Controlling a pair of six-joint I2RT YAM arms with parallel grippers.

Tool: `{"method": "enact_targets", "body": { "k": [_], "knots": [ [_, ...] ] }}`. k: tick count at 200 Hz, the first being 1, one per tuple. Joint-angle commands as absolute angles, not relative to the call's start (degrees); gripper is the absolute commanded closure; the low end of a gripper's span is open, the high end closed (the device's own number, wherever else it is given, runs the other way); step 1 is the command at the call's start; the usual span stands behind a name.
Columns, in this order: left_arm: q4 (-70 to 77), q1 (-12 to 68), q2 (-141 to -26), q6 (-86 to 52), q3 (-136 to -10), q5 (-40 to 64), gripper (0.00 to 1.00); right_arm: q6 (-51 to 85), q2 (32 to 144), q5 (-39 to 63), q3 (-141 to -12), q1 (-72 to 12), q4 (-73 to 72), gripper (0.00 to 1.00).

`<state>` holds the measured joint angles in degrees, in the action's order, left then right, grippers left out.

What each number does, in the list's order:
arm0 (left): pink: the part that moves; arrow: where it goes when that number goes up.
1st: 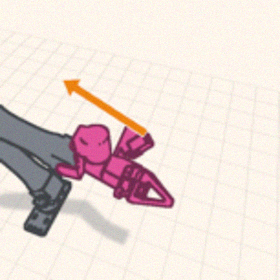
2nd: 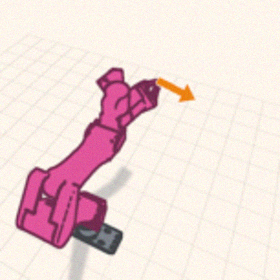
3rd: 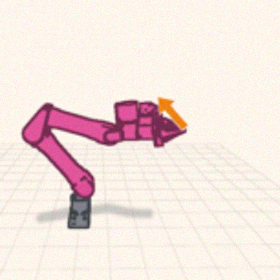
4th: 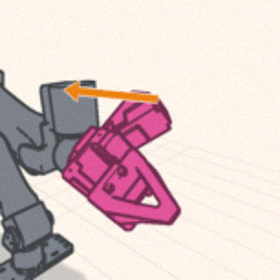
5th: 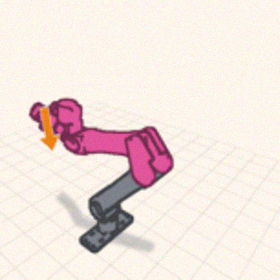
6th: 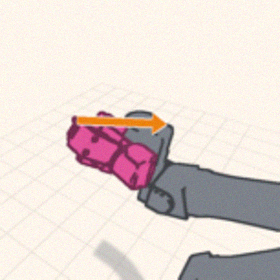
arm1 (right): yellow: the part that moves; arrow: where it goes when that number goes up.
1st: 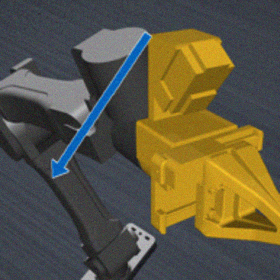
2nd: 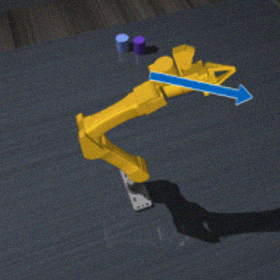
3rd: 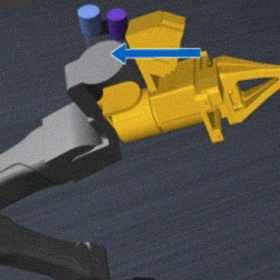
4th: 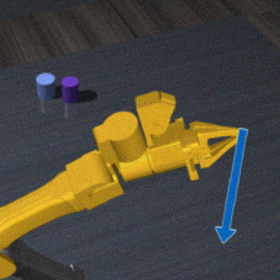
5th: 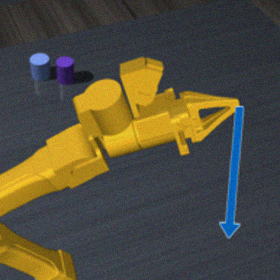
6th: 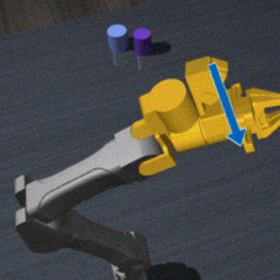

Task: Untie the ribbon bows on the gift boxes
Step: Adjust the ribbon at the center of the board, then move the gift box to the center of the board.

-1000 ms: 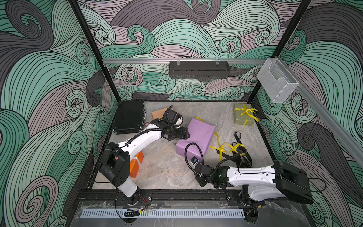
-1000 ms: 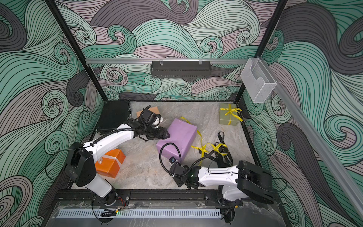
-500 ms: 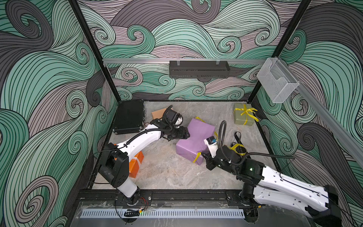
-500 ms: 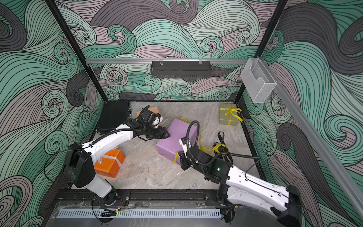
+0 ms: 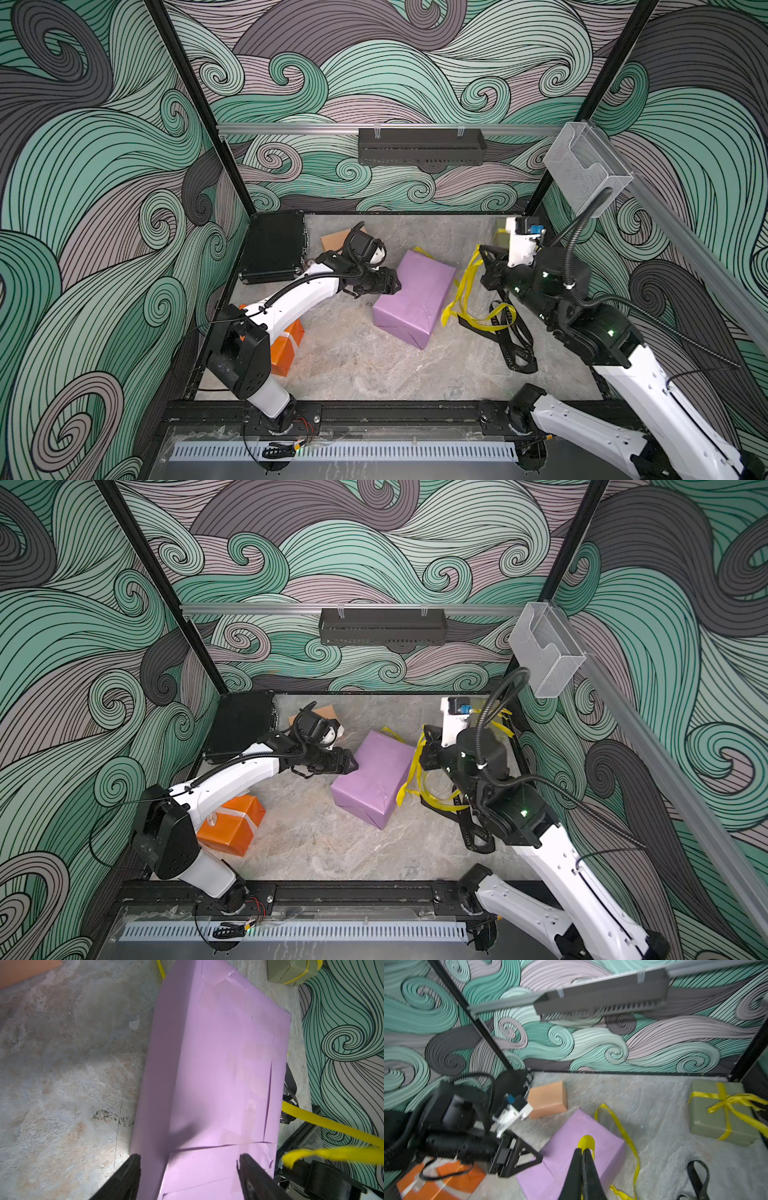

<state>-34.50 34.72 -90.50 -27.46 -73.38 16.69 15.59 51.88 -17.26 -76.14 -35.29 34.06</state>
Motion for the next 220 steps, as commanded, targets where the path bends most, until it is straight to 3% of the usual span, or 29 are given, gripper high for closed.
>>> {"method": "enact_targets", "body": {
  "k": [1,59,138,178,203,220],
  "knots": [
    [-36.0,35.3,-88.4,-26.2,-75.1,15.7,0.25,12.5,54.2,-21.2,-82.0,-31.7,36.6,1.0],
    [-33.2,37.7,-84.7,-23.1,-74.0,15.9,0.25,11.5,61.3,-28.2,-88.5,-22.0,40.5,1.0],
    [-34.4,39.4,-85.0,-22.1,-74.6,16.0,0.25,22.4,68.9,-15.7,-66.3,-7.2,39.8,1.0],
    [-35.0,41.5,-85.9,-20.6,-75.6,17.7,0.23,26.0,70.9,-10.9,-58.7,0.4,35.8,0.52],
    [-37.3,43.2,-87.1,-19.3,-76.9,15.7,0.22,27.4,68.7,-7.3,-57.0,2.5,34.6,0.41],
    [-38.3,44.0,-87.6,-18.8,-77.4,14.6,0.2,26.7,65.0,-1.4,-53.0,1.6,28.4,0.38]
  ]
}}
